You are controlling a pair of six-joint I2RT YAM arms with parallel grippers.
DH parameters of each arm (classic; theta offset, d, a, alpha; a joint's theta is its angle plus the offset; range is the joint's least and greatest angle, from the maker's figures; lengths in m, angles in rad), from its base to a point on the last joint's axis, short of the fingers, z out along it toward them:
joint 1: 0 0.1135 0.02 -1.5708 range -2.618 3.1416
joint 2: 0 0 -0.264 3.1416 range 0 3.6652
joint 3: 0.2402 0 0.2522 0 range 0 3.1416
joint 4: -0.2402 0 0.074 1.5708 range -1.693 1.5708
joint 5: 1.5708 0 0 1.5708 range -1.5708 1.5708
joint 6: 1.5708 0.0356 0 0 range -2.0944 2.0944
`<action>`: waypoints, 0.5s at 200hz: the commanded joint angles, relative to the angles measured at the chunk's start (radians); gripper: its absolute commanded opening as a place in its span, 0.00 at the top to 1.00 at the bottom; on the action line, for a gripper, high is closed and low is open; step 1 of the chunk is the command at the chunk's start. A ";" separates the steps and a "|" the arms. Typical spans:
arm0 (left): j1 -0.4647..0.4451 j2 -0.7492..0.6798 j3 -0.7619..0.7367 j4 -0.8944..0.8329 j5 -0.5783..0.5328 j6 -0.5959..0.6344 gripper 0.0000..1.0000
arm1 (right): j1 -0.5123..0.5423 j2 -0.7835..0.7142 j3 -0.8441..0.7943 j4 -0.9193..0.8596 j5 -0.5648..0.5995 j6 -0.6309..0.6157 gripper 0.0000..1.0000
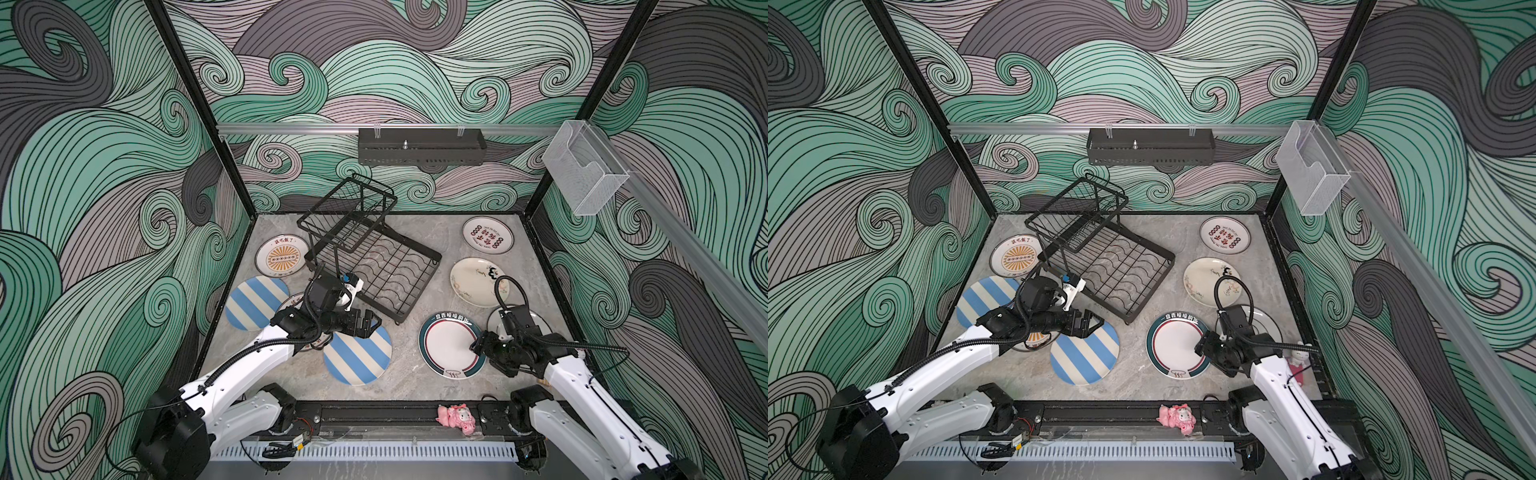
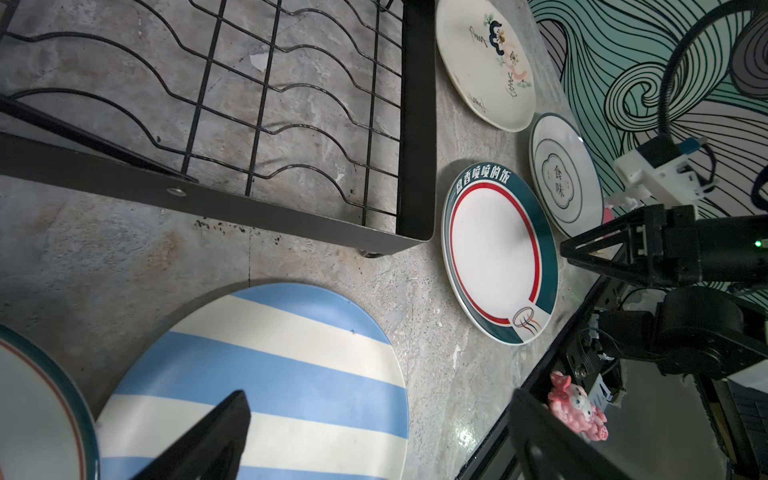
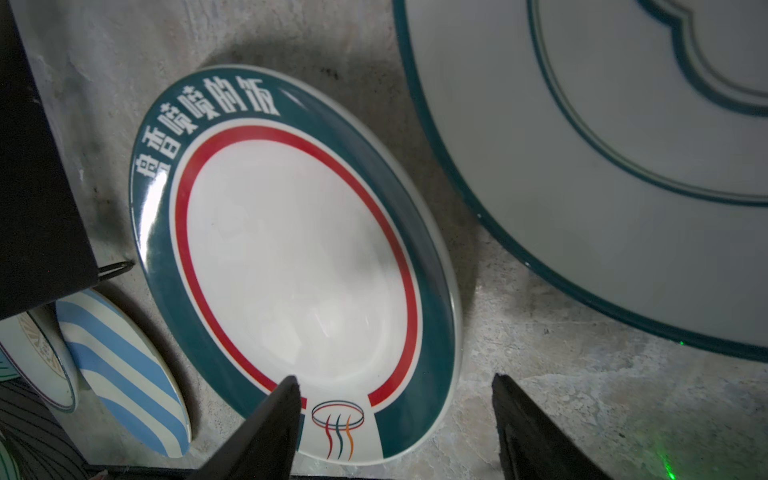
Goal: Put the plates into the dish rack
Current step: 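Lower the right gripper onto the green-rimmed plate while the left hovers by the rack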
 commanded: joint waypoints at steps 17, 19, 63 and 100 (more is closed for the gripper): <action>-0.006 -0.019 -0.013 -0.009 -0.025 -0.011 0.01 | -0.087 -0.042 -0.066 0.042 -0.090 0.007 0.30; -0.006 -0.019 -0.014 -0.011 -0.032 -0.012 0.01 | -0.090 -0.043 -0.069 0.046 -0.092 0.008 0.30; -0.006 -0.023 -0.020 -0.065 -0.139 -0.048 0.01 | -0.114 -0.084 -0.121 0.090 -0.100 0.020 0.36; -0.004 -0.019 -0.021 -0.067 -0.172 -0.054 0.01 | -0.122 -0.100 -0.176 0.137 -0.121 0.043 0.40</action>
